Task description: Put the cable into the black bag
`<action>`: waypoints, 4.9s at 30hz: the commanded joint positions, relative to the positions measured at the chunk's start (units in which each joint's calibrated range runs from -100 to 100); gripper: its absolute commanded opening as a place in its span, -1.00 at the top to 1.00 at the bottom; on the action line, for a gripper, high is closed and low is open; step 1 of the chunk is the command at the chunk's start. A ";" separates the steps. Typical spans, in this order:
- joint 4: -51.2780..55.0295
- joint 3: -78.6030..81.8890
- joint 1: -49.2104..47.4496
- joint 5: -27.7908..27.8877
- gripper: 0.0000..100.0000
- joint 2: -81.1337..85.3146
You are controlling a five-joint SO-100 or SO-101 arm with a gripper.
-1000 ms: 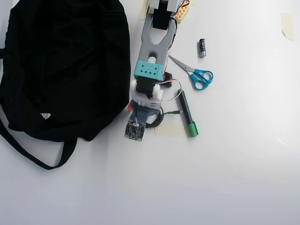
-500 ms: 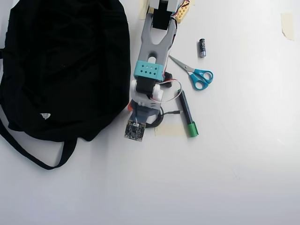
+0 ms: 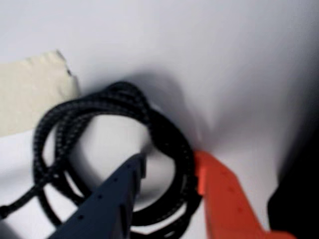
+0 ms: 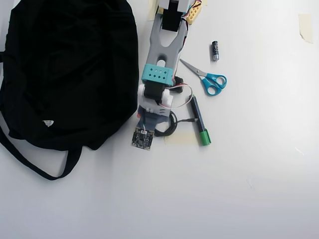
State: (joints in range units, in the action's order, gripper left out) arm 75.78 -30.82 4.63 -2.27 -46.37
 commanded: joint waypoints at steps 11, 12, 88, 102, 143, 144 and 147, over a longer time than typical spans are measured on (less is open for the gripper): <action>0.01 -0.99 -0.44 0.17 0.94 0.14; 0.01 -0.99 -0.44 0.17 0.95 0.23; 23.79 21.74 3.52 1.90 0.96 56.74; 21.20 21.65 25.06 1.54 0.96 55.66; 18.96 18.96 -5.30 -7.27 0.95 62.97; 19.48 19.05 -5.53 -8.48 0.95 62.97; 21.20 19.14 -6.27 -9.27 0.95 62.97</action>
State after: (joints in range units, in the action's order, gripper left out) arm 95.11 -11.32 -0.73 -10.23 14.49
